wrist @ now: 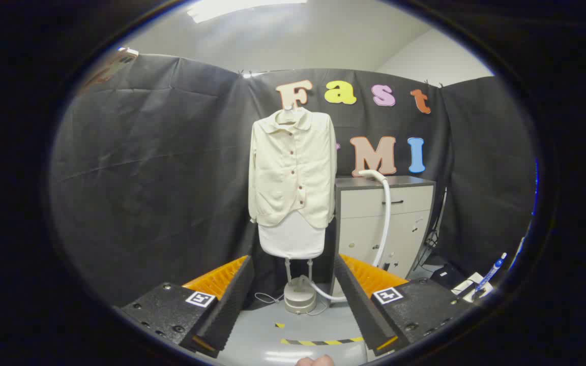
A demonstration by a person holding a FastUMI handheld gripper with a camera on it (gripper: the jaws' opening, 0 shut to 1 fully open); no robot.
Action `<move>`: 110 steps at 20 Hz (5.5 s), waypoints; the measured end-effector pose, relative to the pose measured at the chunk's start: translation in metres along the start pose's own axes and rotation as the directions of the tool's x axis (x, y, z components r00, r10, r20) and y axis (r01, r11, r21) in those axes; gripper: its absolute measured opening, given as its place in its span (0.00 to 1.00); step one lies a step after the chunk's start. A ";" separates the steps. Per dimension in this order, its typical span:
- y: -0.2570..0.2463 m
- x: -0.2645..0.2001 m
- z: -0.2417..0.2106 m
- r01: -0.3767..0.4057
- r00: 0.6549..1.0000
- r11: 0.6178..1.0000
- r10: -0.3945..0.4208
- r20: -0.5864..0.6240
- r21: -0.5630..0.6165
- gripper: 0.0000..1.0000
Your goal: Iron the clothes twice with a garment steamer, once on the left side and once on the right side.
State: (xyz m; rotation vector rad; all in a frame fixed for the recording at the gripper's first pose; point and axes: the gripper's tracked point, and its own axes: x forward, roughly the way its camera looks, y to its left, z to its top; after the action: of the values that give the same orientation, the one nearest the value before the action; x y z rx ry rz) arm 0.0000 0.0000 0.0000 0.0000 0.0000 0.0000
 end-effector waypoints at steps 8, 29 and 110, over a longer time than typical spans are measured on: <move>0.003 0.003 -0.002 -0.001 1.000 1.000 0.001 -0.008 0.000 0.97; -0.012 0.022 0.000 0.012 1.000 1.000 -0.012 -0.011 -0.002 0.97; -0.420 0.624 0.106 0.076 0.980 0.997 -0.069 -0.188 0.029 0.39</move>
State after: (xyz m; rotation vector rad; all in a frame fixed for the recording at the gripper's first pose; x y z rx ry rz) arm 0.6239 -0.4196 0.1058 0.0357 0.1881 -0.0728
